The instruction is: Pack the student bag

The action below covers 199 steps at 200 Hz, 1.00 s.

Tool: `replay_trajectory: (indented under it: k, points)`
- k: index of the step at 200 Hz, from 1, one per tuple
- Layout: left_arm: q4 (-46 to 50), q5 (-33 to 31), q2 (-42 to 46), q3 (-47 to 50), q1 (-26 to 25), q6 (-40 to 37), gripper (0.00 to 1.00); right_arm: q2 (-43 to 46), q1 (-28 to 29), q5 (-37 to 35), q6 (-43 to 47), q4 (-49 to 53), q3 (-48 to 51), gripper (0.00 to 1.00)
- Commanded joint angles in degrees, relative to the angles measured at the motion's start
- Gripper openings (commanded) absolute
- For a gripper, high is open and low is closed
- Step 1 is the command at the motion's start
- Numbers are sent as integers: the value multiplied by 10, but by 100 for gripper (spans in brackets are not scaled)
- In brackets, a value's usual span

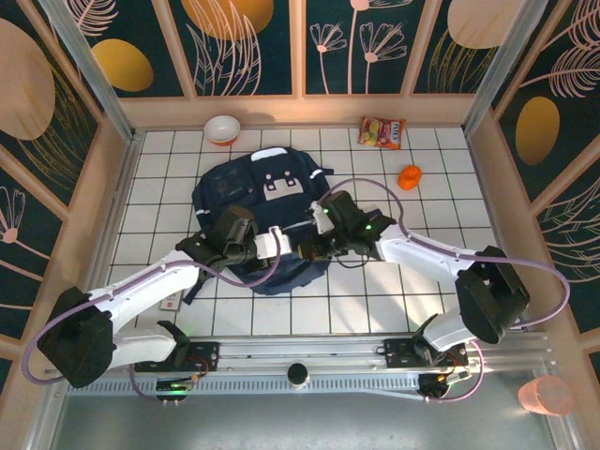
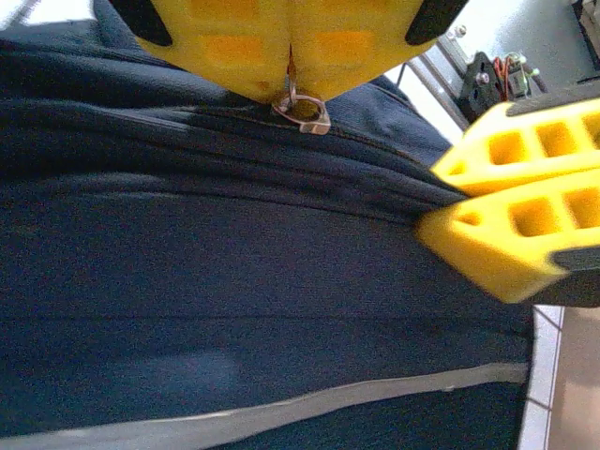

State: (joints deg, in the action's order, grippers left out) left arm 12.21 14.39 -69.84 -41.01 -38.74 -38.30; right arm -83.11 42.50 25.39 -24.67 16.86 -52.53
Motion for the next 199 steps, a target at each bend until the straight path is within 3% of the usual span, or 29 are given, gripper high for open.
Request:
replay_trajectory:
  k: [1,34,73,110,127,135,162,199]
  points:
    - [52,-31,24,15,7,-26,1,31,-60,0,46,48,25,0]
    - [54,-17,83,44,29,-49,1,21,-89,4,70,51,27,0]
    - [-5,-43,134,102,116,-83,7,26,-4,17,13,-14,33,0]
    - [0,-56,122,85,145,-103,42,11,59,34,-61,-114,46,0]
    - [40,-3,114,52,145,-102,69,5,60,31,-57,-109,40,0]
    - [61,27,108,35,145,-102,75,5,59,27,-50,-97,35,0]
    - [103,119,85,-13,142,-79,73,4,53,24,-30,-68,23,0]
    - [82,114,62,-27,69,-59,75,6,44,28,-20,-61,21,0]
